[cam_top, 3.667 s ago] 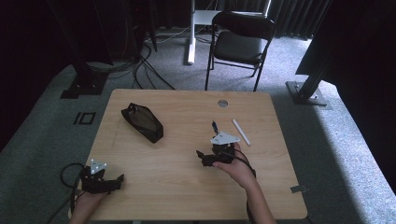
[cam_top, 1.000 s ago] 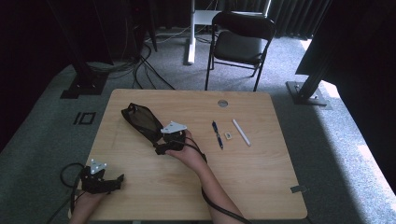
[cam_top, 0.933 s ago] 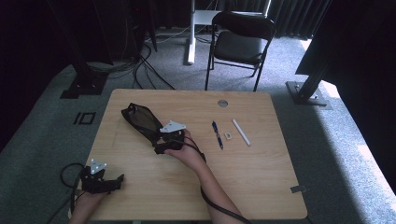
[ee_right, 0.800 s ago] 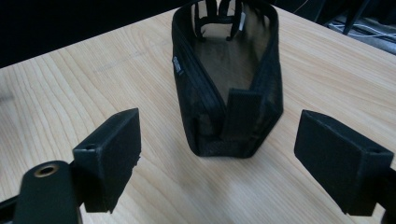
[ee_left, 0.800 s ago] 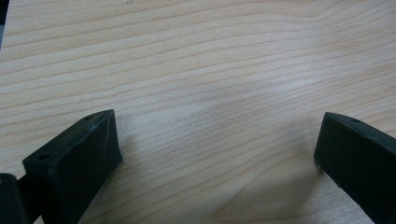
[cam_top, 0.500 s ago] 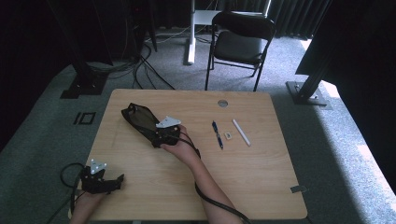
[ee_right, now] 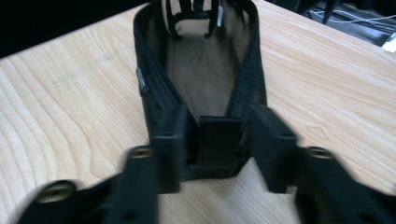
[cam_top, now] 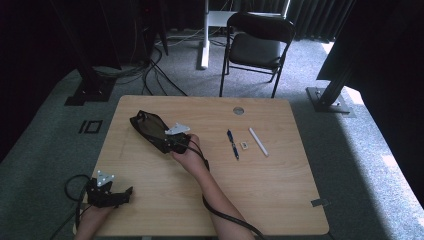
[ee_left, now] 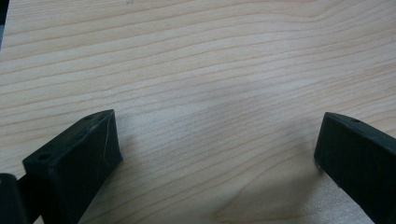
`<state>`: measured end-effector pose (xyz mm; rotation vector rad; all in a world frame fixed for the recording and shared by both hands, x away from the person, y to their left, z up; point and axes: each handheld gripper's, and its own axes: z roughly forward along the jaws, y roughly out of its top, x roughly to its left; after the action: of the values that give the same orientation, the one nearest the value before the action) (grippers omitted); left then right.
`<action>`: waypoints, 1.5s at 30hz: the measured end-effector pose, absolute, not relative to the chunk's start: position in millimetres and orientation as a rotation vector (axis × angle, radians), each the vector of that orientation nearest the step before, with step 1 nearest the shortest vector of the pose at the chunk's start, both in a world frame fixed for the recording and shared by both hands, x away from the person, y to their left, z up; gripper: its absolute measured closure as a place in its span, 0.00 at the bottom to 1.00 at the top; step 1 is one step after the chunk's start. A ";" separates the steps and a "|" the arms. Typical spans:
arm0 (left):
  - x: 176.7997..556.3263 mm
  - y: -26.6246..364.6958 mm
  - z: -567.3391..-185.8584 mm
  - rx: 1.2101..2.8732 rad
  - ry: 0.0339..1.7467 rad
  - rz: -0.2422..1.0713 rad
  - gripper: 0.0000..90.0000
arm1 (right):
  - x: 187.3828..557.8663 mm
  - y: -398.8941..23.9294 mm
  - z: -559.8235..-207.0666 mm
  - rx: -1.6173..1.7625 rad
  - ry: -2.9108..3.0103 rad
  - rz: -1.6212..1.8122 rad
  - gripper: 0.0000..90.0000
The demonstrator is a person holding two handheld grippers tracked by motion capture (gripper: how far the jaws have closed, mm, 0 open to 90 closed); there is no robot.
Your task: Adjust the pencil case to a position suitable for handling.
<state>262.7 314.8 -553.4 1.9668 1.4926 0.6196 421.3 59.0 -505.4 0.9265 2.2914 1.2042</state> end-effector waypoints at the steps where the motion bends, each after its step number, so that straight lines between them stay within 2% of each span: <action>1: 262.7 314.8 -553.4 1.967 1.492 0.619 0.01 | 421.2 58.6 -506.0 0.929 2.293 1.196 0.77; 8: 262.7 314.7 -553.5 1.967 1.493 0.619 0.01 | 418.7 52.1 -505.2 0.976 2.322 1.202 0.81; 45: 262.7 314.8 -553.4 1.968 1.492 0.619 0.01 | 376.7 -16.3 -506.4 0.960 2.381 1.233 0.81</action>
<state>262.7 314.8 -553.4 1.9675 1.4924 0.6193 376.7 -16.3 -506.4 0.9597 2.3807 1.2334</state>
